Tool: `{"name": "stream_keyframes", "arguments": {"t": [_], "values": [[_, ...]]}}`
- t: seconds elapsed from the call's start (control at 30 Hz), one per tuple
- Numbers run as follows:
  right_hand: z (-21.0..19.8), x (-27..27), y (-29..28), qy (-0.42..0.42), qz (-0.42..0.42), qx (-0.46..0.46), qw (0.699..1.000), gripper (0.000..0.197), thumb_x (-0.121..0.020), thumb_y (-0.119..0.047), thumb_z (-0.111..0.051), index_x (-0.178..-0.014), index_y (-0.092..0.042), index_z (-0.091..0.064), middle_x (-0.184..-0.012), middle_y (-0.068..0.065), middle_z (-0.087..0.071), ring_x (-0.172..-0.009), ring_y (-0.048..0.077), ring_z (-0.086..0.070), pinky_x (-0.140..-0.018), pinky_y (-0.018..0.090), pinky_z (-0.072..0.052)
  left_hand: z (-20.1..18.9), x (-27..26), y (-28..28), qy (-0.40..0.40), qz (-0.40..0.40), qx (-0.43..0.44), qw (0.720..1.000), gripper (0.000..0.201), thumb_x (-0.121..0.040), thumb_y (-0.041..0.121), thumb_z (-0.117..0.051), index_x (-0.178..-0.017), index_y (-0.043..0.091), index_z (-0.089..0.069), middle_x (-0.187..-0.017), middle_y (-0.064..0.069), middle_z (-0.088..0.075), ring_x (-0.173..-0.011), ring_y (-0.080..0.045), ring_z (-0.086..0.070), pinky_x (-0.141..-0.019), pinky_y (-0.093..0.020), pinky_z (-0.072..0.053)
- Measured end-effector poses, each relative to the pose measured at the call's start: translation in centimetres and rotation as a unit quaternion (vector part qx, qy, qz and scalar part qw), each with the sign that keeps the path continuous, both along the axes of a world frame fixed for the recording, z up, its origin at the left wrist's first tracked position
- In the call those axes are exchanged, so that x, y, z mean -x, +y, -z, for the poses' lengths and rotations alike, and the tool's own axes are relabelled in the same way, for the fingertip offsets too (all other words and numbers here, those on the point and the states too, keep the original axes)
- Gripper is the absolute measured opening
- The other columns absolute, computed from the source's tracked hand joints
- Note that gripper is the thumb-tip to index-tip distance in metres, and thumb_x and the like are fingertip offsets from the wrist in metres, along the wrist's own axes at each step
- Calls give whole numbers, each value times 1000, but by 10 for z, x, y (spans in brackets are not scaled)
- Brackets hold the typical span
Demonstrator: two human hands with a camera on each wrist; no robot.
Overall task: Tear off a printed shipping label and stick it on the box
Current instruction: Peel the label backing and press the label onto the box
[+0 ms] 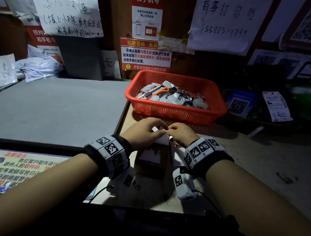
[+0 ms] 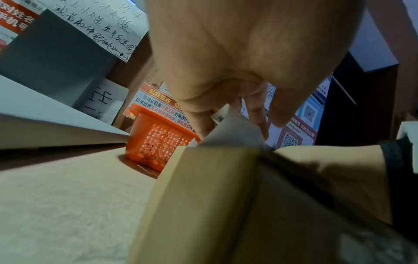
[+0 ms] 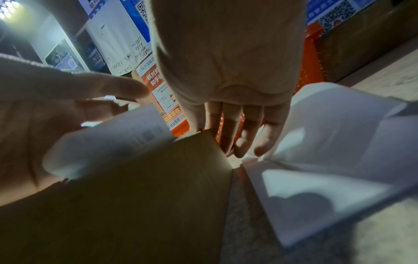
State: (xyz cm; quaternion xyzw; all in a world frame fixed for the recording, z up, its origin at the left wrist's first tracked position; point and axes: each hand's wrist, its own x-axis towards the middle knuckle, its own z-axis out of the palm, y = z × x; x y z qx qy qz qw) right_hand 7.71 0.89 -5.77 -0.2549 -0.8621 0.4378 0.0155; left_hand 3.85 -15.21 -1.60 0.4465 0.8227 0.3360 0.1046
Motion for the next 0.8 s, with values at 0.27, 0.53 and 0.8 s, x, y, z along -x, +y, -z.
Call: {"name": "stream_keyframes", "arguments": {"t": [0.27, 0.53, 0.8], "values": [[0, -2, -3, 8, 14, -7, 1000, 26, -93, -24, -53, -105, -6, -67, -65, 0, -55, -70, 21, -55, -69, 32, -44, 1, 0, -3, -8, -15, -26, 1000, 27, -91, 26, -52, -116, 20, -60, -106, 9, -57, -106, -10, -53, -92, -29, -45], [0, -3, -5, 12, 10, -26, 1000, 27, -93, -24, -52, -107, -6, -67, -84, 8, -62, -76, 23, -57, -71, 33, -46, 1, -1, -9, -26, -15, -10, 1000, 31, -90, 30, -54, -120, 22, -56, -119, 3, -55, -108, -10, -51, -95, -28, -44], [0, -4, -5, 11, 17, -33, 999, 26, -93, -22, -51, -106, -5, -66, -87, 4, -59, -84, 20, -56, -70, 29, -45, -2, -5, -8, -13, -20, 40, 999, 37, -95, 39, -41, -109, 15, -66, -109, -2, -69, -102, -17, -61, -92, -35, -47]]}}
